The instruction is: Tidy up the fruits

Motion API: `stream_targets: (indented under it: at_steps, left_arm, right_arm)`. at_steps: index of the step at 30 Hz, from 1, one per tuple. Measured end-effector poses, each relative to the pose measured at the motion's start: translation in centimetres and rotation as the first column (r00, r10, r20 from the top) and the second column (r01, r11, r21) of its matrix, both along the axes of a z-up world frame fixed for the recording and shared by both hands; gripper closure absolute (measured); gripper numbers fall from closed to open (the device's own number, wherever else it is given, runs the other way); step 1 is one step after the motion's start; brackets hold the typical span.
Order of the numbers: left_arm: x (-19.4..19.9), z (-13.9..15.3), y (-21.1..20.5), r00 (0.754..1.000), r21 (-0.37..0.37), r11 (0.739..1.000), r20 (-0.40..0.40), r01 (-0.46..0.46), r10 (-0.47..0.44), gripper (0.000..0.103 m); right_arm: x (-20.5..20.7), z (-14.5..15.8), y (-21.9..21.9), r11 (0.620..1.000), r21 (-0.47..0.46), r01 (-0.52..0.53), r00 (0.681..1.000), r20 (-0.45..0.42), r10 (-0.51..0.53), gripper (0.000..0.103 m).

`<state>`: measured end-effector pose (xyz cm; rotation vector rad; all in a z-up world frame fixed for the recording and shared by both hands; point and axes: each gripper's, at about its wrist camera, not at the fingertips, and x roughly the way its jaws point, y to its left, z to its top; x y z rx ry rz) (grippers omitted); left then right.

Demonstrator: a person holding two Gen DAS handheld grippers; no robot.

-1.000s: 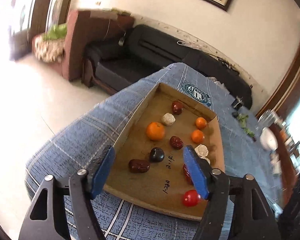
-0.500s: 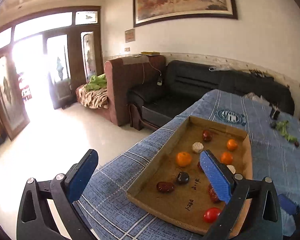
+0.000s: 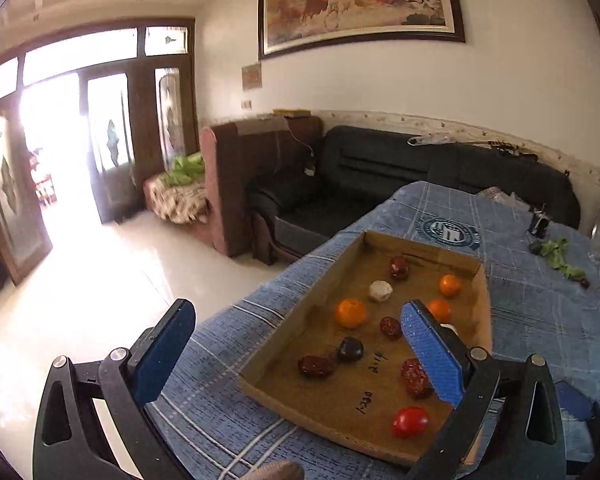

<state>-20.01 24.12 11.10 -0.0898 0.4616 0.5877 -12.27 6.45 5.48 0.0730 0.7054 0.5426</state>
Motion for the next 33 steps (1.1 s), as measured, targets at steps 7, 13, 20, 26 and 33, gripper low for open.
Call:
stream_targets:
  at_steps: [7,13,20,26,33]
  left_arm:
    - [0.2,0.0,-0.2,0.998,-0.025,0.998,-0.008,0.059,-0.060,0.000]
    - [0.4,-0.5,0.4,0.996,-0.076,0.994,-0.018,0.084,-0.086,0.000]
    - [0.9,-1.2,1.0,0.995,-0.132,0.987,-0.037,0.092,-0.097,0.000]
    - [1.0,-1.5,1.4,0.994,-0.158,0.983,-0.042,0.091,-0.099,0.000]
    - [0.7,-1.6,2.1,0.996,-0.190,0.980,-0.039,0.067,-0.076,0.000]
  right_arm:
    - [0.0,-0.2,0.2,1.000,-0.021,0.011,1.000,0.002,-0.011,0.012]
    - [0.1,-0.2,0.4,0.999,-0.036,0.016,1.000,0.001,-0.016,0.011]
    - [-0.2,-0.2,1.1,0.997,-0.074,0.008,1.000,0.019,-0.006,0.011]
    - [-0.3,-0.2,1.7,0.995,-0.097,-0.005,1.000,0.029,0.008,0.010]
    - [-0.3,-0.2,2.7,0.991,-0.130,-0.026,0.999,0.030,0.030,0.010]
